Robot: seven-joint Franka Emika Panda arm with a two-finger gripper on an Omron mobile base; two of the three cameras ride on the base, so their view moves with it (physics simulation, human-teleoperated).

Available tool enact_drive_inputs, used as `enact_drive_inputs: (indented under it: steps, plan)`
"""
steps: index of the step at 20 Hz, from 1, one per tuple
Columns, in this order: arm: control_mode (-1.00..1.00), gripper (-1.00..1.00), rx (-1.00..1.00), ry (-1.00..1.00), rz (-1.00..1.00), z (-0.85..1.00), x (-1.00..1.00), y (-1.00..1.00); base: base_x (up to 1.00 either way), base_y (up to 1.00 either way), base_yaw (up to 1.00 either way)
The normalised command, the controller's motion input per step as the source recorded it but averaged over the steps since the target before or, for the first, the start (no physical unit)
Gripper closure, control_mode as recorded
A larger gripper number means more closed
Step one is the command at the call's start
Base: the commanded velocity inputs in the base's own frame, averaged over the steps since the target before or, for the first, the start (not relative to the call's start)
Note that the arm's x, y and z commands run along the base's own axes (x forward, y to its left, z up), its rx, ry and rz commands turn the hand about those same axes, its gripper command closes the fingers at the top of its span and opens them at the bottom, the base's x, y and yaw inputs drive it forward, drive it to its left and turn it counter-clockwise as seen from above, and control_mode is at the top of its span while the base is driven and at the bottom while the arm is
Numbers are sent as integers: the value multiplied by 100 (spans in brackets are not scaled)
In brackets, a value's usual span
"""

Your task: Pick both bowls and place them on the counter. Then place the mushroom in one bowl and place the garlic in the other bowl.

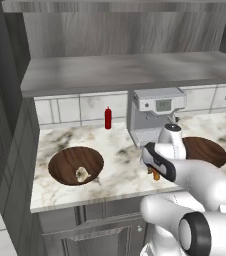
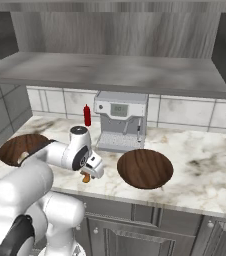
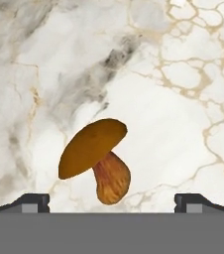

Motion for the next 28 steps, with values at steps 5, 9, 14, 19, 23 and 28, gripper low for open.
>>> enact_drive_inputs:
  steps: [5, 9, 14, 19, 23, 28]
  plan:
    - [-100, -100, 0, 0, -1, -19, 1, 6, 0, 0, 0]
    - [-100, -100, 0, 0, 0, -18, 3, 13, 0, 0, 0]
    - [-100, -100, 0, 0, 0, -22, 8, 10, 0, 0, 0]
    - [-100, -100, 0, 0, 0, -28, 11, 3, 0, 0, 0]
    - [-100, -100, 1, 0, 0, -22, 9, 0, 0, 0, 0]
    - [-100, -100, 4, 0, 0, -23, 5, -1, 0, 0, 0]
